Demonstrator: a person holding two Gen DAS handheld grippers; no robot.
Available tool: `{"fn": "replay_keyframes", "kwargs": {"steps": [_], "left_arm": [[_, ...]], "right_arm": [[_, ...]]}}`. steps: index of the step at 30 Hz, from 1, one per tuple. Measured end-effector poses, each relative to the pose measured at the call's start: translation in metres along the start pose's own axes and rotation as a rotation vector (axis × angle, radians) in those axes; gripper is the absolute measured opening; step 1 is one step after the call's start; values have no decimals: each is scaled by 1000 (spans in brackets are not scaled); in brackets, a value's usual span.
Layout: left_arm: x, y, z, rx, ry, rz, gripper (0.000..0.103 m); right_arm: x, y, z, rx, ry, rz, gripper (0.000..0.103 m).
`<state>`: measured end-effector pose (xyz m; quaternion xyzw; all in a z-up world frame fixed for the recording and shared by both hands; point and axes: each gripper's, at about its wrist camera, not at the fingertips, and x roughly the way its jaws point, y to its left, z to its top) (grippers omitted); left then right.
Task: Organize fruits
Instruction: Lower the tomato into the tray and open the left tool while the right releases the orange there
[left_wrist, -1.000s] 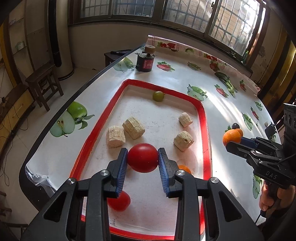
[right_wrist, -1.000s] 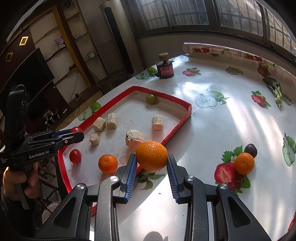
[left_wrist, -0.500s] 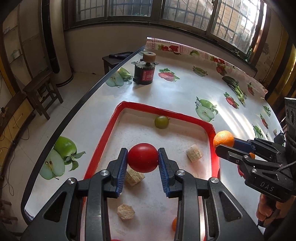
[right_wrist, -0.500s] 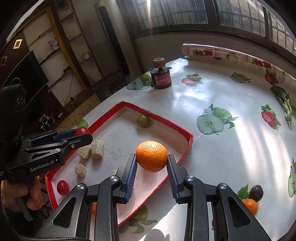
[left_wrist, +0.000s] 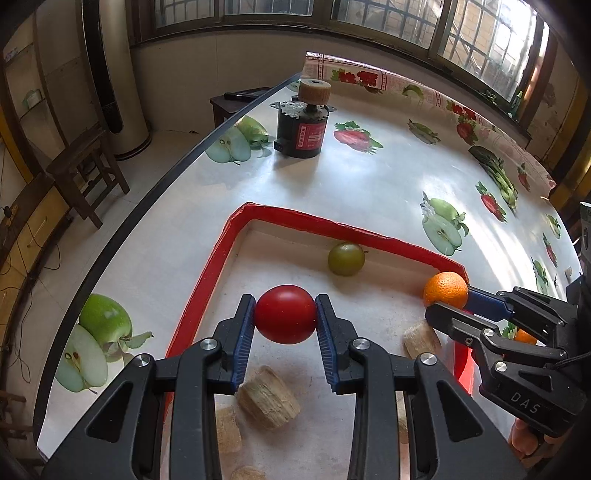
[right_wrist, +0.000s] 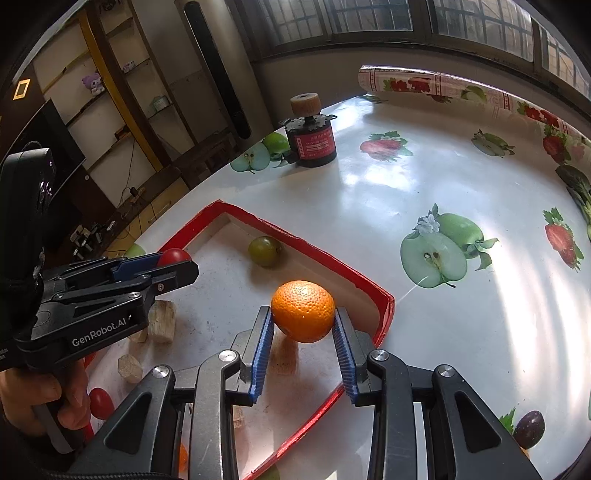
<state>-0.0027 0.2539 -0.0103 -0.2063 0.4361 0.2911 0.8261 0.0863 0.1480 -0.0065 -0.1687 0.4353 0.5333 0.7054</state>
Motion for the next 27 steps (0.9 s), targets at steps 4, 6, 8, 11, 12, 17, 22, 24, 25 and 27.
{"fn": "replay_keyframes", "kwargs": {"steps": [4,6,8,11,12,17,22,24,25,27], "left_arm": [[7,0,1,-4,17,-2,30],[13,0,1,-6,33,-3,30],[18,0,1,-7,51,-2,30],[20,-1,2,-5,54,1,30],[20,-1,2,-4,55,1,30],[22,-1,3,-4,69,-4,31],[24,-5,2,11,71,10,31],[25,-4,2,8,72,8,31],[25,-4,2,7,71,9,31],[26,-3,3,4,77,18,32]], "right_arm": [[9,-4,1,4,16,-1,33],[12,-5,1,5,18,3,33],[13,-7,2,7,18,4,33],[14,-7,3,5,18,2,33],[15,-7,3,6,20,5,33],[17,-8,4,11,20,13,33],[18,-10,4,19,26,20,34],[19,-11,4,23,27,24,34],[19,-11,4,23,27,24,35],[19,-10,4,21,29,22,35]]}}
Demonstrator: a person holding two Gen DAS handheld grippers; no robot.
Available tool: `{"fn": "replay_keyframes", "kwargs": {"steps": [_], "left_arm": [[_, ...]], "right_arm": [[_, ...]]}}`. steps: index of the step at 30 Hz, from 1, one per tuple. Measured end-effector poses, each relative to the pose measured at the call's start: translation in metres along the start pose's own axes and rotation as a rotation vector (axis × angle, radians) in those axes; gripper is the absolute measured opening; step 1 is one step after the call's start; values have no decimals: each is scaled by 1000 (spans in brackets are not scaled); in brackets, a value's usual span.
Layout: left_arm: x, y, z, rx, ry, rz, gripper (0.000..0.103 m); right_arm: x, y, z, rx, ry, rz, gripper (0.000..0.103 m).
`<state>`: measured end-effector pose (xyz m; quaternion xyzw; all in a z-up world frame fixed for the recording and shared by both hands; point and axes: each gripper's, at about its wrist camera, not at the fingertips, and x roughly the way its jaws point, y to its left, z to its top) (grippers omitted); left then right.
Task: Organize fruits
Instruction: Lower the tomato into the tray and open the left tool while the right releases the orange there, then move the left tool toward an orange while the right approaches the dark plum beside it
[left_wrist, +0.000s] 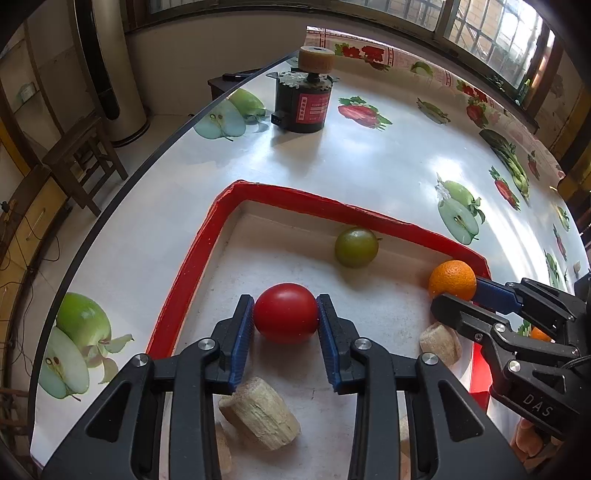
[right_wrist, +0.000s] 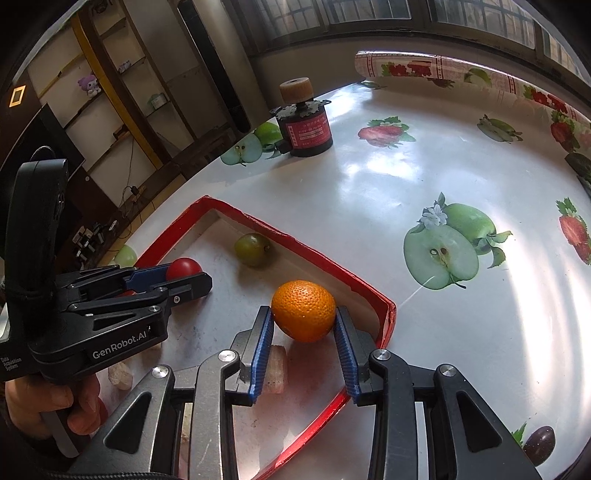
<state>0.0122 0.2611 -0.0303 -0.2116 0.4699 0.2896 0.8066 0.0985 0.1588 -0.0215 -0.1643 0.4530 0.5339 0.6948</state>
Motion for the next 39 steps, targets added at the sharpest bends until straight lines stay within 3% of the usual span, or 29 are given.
{"fn": "replay_keyframes", "kwargs": {"steps": [4,6,8,10,24,39], "left_arm": [[-2,2,0,-10,3,14,34],[-8,4,-1,-17,-6,15,43],[-15,4,-2,-20,-27,18,52],[-22,4,-3,-20,-39,14,52],[-63,-20,-26,11,-91,-22,52],[-91,-71,-52,79,-112,-101,56]], "right_arm": [[0,2,0,-5,4,-9,35],[-4,5,-2,-14,2,-15,38],[-11,8,-4,-23,-14,-20,49],[-21,10,-6,-30,-31,-30,55],[-95,-4,-45,-12,-110,-61,55],[-144,-61,-106,107,-129,-138,55]]}}
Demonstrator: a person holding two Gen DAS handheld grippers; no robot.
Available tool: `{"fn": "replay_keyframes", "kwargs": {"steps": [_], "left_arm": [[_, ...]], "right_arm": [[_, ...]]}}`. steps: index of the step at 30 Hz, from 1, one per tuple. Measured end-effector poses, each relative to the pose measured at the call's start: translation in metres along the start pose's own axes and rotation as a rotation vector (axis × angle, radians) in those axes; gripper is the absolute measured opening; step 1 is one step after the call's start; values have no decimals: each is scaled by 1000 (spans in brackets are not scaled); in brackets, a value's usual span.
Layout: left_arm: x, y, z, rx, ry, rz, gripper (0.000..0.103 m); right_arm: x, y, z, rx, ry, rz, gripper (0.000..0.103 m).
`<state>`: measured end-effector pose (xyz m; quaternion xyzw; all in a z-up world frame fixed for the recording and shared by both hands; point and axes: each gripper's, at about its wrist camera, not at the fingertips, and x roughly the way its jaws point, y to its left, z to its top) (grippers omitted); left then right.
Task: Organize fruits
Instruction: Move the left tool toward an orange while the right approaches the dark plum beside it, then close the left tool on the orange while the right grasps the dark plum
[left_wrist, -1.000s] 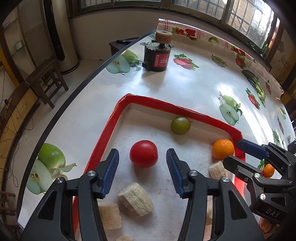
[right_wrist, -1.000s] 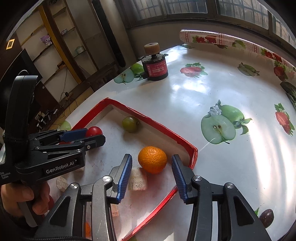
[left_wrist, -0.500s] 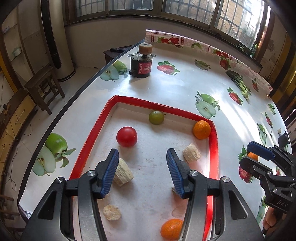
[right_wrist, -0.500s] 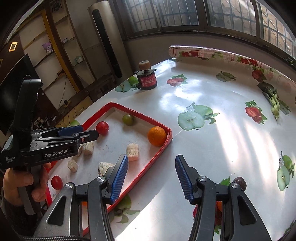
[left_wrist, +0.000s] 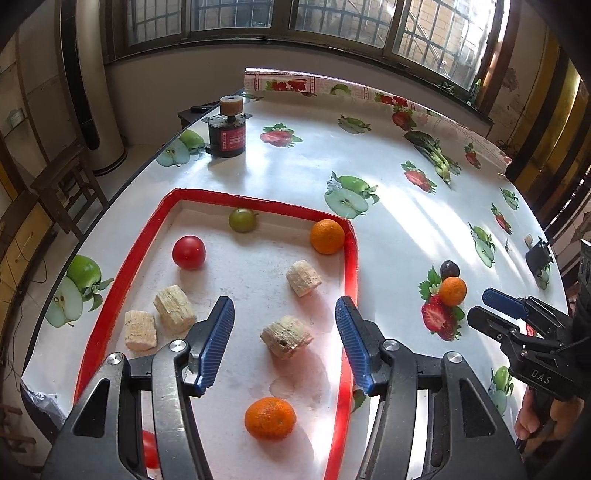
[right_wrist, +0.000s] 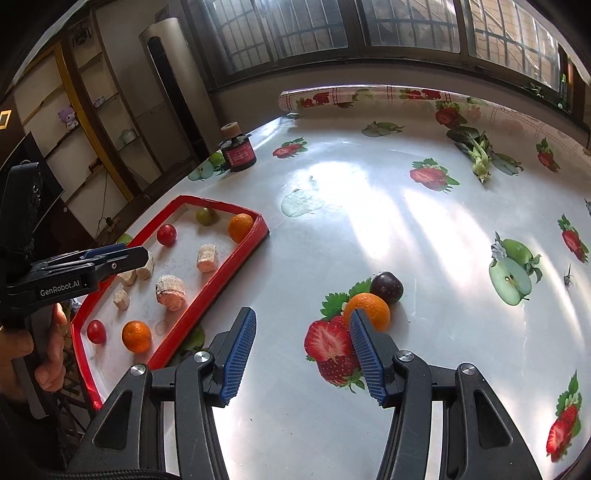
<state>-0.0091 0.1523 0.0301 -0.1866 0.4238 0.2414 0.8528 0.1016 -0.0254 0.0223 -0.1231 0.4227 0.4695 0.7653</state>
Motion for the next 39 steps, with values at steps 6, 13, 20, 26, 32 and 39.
{"fn": "replay_keyframes", "kwargs": {"steps": [6,13,20,26,32,39], "left_arm": [[1,-30,-6,39,12,-35,56],[9,-64,-12,77,43,-92,56],[38,-117,-17,152,102,-155,56],[64,-153,-10,179,142,-208,56],[94,-169,-2,182,163,-211,55],[91,-159,-7,204,147,-239,31]], "right_arm": [[-9,-28,-16,46,8,-38,55],[-15,-53,-24,89,1,-64,55],[-23,-85,-29,145,-12,-111,55],[-24,-105,-32,174,-12,-129,55],[-21,-120,-34,198,-8,-143,55],[-17,-125,-31,212,-9,-139,54]]}}
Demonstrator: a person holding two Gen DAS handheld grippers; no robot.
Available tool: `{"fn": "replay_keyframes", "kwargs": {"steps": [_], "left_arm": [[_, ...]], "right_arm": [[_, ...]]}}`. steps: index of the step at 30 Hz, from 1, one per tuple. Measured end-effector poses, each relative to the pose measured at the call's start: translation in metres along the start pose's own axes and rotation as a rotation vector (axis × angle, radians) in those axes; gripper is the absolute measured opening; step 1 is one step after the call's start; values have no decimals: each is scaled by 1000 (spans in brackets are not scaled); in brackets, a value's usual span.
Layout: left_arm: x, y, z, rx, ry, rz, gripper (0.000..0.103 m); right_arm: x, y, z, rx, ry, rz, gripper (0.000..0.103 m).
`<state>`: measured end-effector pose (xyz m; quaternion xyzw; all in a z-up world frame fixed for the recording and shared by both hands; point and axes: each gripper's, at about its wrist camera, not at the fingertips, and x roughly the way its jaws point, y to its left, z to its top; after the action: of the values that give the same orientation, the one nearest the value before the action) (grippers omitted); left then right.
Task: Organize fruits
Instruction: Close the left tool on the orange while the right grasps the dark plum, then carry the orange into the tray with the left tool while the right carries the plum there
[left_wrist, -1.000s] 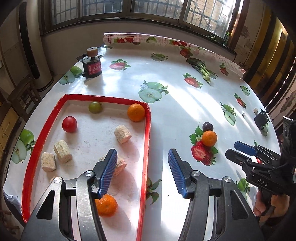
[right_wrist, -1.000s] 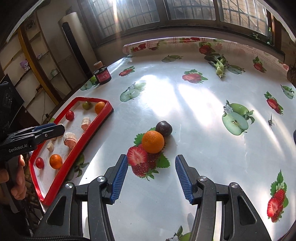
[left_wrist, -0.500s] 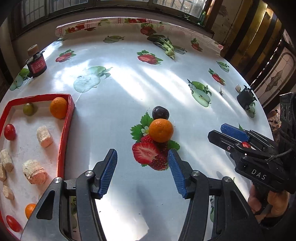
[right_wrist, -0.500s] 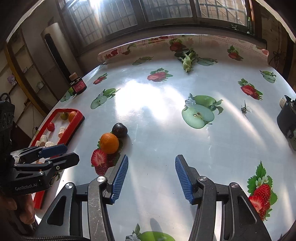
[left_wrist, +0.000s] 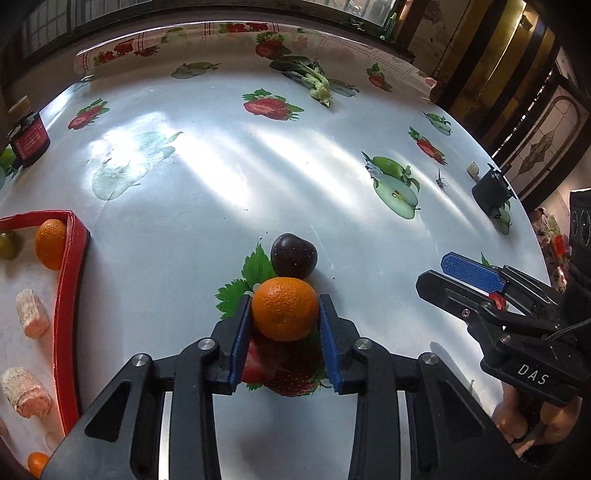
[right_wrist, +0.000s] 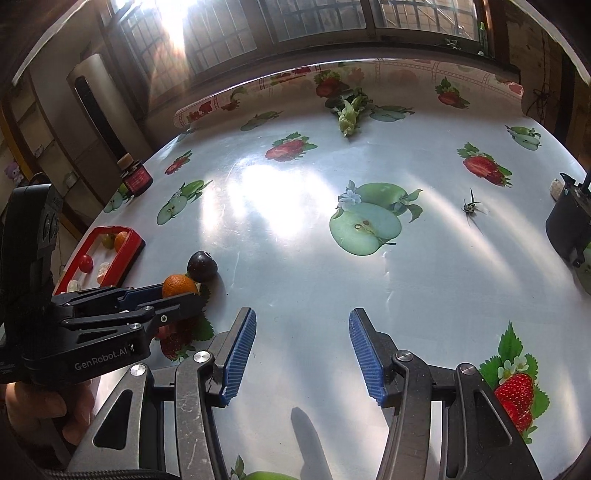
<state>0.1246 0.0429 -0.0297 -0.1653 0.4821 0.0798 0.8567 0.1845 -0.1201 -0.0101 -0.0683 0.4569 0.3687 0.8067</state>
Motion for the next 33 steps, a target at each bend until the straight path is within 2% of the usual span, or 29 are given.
{"fn": "replay_keyframes", "kwargs": {"steps": [6,8,11,15,19,22,33], "left_arm": [[-24,18,-18,-49,-13,-24,31],[-32,22,-24,-63,-25,-32,31],[-41,23,-31,-65,-32,-32,32],[-53,23,-37,-66,-46,-35,32],[-60,25,-42,-73,-55,-32,32],[-67,27,-46,-75,-66,-25,32],[-100,38,-63,-93,-125,28,32]], "right_arm": [[17,30,11,-60,14,56,45],[27,46,15,-87,30,77,38],[39,66,19,-121,37,91,38],[59,84,26,-154,56,75,37],[69,96,28,-204,46,42,26],[62,101,24,-219,39,25,25],[1,120,-4,-228,-10,124,25]]}}
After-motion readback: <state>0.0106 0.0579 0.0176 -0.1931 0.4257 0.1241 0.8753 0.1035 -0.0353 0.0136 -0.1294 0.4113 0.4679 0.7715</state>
